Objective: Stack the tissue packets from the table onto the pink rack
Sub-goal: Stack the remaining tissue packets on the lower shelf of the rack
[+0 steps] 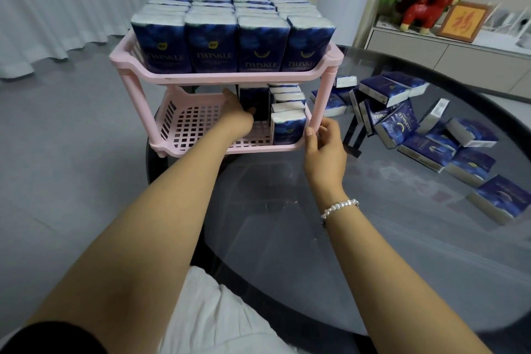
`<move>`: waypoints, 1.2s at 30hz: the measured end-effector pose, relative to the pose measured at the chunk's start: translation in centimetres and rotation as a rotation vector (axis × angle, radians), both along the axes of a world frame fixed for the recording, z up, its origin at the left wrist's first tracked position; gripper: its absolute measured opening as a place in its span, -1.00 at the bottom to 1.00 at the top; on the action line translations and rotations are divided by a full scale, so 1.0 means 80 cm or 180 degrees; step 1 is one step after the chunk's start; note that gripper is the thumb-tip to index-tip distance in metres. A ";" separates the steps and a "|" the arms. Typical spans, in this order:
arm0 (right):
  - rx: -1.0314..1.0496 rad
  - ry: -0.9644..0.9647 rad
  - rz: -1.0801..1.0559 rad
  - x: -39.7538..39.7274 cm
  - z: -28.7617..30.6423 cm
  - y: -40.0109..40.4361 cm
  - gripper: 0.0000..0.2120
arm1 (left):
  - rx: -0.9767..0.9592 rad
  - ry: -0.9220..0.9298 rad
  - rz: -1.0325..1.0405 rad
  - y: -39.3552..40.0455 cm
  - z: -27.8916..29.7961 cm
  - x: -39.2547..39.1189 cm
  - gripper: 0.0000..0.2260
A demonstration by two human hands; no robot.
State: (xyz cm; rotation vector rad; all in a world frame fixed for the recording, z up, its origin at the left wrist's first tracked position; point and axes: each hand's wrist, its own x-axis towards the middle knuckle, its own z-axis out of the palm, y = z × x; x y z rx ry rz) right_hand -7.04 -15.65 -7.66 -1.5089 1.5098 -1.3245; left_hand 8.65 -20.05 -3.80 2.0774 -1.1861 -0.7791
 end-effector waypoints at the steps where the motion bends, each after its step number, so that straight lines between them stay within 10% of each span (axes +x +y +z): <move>1: -0.0004 0.0010 -0.0006 0.000 0.000 0.000 -0.86 | -0.0068 0.0047 -0.0051 0.002 0.000 0.002 -0.31; 22: 0.0313 -0.0303 0.0149 -0.064 0.029 0.038 -0.69 | -0.1373 -0.0189 -0.0380 0.138 0.028 -0.069 -0.92; 36: 0.0286 0.0136 -0.0435 -0.195 0.029 -0.023 -0.67 | -0.0964 0.0595 -0.0674 0.067 0.014 -0.221 -0.85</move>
